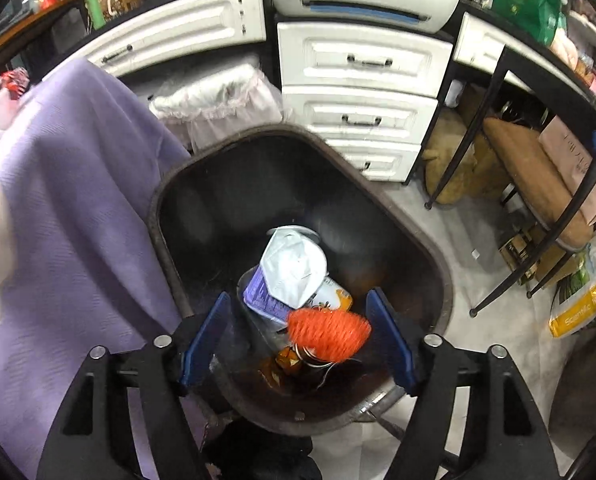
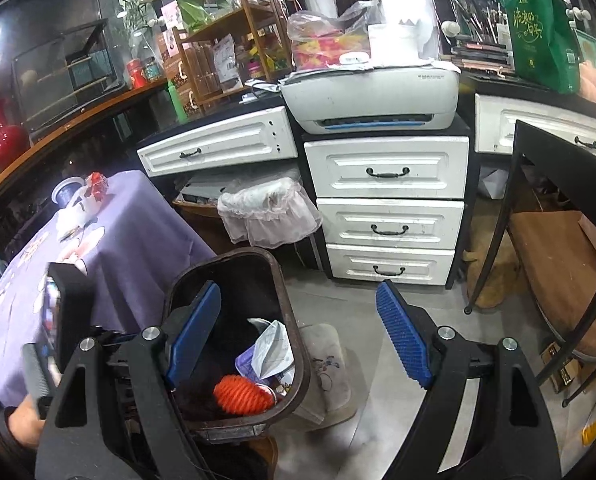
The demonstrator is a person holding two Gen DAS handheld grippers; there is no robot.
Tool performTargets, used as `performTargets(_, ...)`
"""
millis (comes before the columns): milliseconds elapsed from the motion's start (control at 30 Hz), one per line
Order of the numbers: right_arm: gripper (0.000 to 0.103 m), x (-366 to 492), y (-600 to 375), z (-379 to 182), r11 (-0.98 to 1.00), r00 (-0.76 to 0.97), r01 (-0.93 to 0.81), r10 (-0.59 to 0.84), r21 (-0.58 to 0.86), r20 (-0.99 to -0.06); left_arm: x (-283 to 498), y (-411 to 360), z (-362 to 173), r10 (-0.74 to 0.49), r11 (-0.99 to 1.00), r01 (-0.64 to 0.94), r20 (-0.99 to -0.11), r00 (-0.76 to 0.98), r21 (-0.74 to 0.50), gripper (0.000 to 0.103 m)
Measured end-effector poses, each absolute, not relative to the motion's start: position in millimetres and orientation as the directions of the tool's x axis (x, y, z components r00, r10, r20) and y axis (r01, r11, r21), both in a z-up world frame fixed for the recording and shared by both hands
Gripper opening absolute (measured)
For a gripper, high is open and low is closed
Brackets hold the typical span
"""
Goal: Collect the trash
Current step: 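Move both grippers back toward the blue yogurt cup and tissue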
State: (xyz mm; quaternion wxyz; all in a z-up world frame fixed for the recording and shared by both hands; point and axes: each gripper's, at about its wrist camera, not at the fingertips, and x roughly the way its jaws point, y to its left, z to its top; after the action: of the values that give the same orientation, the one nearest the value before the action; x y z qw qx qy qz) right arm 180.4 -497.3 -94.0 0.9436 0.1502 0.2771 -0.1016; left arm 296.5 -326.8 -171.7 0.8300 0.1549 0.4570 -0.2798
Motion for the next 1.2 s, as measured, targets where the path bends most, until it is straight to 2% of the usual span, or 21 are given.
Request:
performTargets(167,0.080,180.8,-490.6,-90.8,0.940,0.836,0.258,-0.101,0.224,-0.539,278.4,-311.0,-139.1,-0.384,0.785,0.619,-0.797,0.466,-0.017,0.079)
performTargets(333,0.080,183.3,-480.5,-85.8,0.948,0.846,0.234,-0.091,0.213,-0.525,267.1,-289.4,-112.9,-0.399,0.789,0.615,-0.763,0.509,-0.002,0.082)
performTargets(633,0.080,206.4,-442.0,-79.3,0.971,0.825,0.093,0.048,0.220,-0.563,268.1,-235.1,-68.3,-0.421,0.819,0.574,-0.697,0.581,-0.016,0.087)
performTargets(967,0.080,261.4,-353.4,-44.5,0.967,0.798,-0.209,0.253,0.143,-0.548,294.7,-156.2,-46.5,-0.322,0.896,0.445,-0.658,0.680,0.021,0.091)
performTargets(1067,0.080,286.1,-321.9,-31.3,0.933,0.758,-0.329,0.354,0.147,-0.548,303.5,-132.6,-48.6,-0.285,0.919,0.394,-0.661,0.694,0.018,0.092)
performTargets(1200,0.080,319.6,-280.7,-18.5,0.897,0.721,-0.424,0.416,0.122,-0.555,317.6,-94.5,-54.5,-0.229,0.946,0.323,-0.676,0.701,0.014,0.092)
